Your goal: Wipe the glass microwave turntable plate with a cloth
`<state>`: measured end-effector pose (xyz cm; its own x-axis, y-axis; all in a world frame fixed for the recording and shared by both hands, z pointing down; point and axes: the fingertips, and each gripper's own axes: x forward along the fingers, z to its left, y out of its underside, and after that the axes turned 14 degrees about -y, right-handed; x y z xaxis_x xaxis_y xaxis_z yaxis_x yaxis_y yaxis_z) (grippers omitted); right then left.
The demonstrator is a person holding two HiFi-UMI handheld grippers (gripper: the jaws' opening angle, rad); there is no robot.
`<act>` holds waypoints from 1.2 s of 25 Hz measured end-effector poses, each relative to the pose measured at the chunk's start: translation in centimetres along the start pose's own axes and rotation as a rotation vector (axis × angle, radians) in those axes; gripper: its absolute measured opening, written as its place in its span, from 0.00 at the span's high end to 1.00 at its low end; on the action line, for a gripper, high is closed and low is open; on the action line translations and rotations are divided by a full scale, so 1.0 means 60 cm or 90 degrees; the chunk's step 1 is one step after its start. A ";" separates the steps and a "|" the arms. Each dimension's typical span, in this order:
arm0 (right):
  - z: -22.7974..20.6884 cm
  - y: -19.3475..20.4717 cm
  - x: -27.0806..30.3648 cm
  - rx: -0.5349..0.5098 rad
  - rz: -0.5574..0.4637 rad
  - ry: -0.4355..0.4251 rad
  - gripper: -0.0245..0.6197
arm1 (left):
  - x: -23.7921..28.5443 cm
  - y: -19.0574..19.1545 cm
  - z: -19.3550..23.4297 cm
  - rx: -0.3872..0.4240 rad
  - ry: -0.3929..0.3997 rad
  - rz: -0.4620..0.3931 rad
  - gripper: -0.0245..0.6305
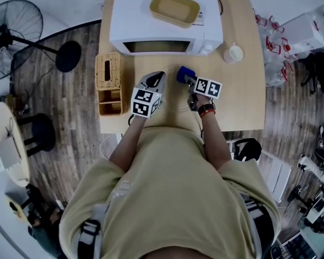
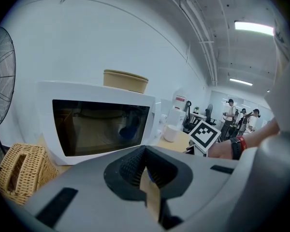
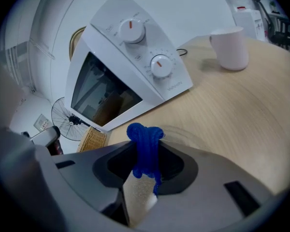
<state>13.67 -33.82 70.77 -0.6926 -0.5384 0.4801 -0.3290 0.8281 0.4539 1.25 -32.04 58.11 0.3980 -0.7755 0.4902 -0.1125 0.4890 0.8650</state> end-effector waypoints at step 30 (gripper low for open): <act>0.103 0.097 0.138 -0.123 0.173 -0.034 0.74 | -0.022 0.024 0.051 -0.039 -0.049 0.010 0.93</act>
<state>2.03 -32.51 72.73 -0.7726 -0.2891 0.5652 -0.0039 0.8925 0.4511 -2.22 -31.55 59.04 0.3251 -0.7950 0.5121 -0.0615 0.5226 0.8504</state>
